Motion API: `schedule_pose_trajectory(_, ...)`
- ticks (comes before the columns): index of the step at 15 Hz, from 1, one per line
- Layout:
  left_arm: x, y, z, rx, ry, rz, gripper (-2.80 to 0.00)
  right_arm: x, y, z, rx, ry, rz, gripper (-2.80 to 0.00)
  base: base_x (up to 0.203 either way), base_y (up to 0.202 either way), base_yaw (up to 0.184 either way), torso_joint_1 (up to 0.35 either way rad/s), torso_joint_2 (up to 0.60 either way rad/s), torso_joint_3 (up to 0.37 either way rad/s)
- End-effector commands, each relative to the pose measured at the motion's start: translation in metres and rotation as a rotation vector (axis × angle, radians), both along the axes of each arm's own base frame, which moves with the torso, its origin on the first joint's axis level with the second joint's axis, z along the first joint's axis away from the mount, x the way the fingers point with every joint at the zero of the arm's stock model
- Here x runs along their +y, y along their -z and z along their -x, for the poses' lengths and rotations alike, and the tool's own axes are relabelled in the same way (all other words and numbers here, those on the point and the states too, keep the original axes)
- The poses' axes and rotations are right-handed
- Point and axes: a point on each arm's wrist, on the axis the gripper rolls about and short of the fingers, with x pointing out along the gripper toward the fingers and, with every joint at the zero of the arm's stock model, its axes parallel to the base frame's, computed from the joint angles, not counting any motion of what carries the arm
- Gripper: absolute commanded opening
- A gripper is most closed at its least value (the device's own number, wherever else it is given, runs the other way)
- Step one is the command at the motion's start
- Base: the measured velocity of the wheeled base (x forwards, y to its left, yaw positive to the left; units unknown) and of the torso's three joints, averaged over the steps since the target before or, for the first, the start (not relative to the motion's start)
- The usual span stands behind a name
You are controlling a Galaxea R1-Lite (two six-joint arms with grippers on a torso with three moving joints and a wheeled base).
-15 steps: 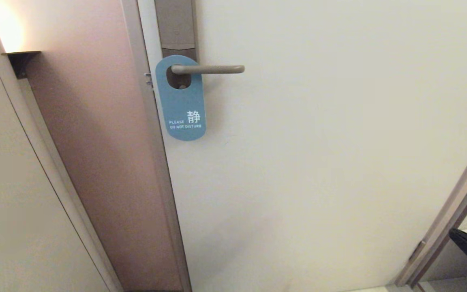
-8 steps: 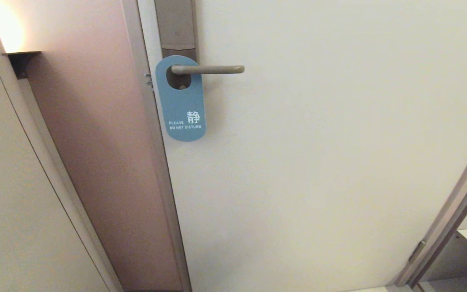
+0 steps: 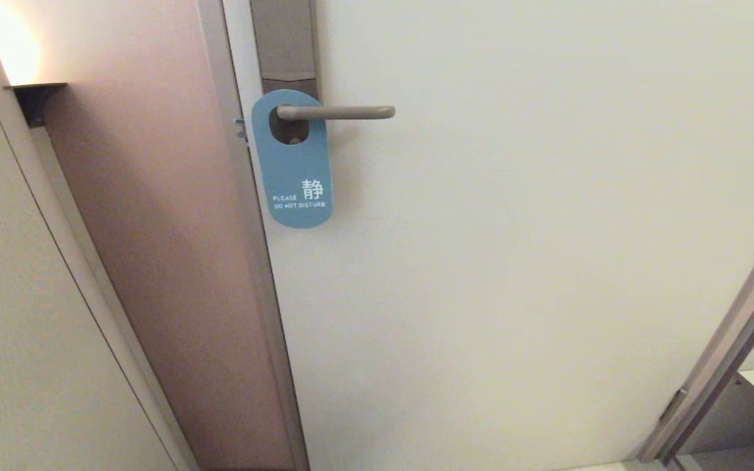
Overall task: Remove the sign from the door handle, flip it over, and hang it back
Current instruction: Take down the sign
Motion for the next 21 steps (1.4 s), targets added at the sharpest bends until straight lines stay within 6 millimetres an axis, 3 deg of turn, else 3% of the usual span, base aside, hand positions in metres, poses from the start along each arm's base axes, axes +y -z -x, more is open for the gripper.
schedule_pose_trajectory(1,0.0,0.0,0.0,0.002,0.0,0.0,-2.8,0.0,0.001,0.005,-0.063,-0.005,0.002,-2.8,0.0,0.0,0.0,0.0,0.0,0.0)
schedule_pose_trajectory(6,0.0,0.0,0.0,0.002,0.0,0.0,-2.8,0.0,0.004,0.016,-0.199,-0.015,0.004,-2.8,0.0,0.0,0.0,0.0,0.0,0.0)
schedule_pose_trajectory(21,0.0,0.0,0.0,0.003,0.005,-0.008,-2.8,0.0,0.004,0.016,-0.199,-0.013,-0.001,-2.8,0.0,0.0,0.0,0.0,0.0,0.0)
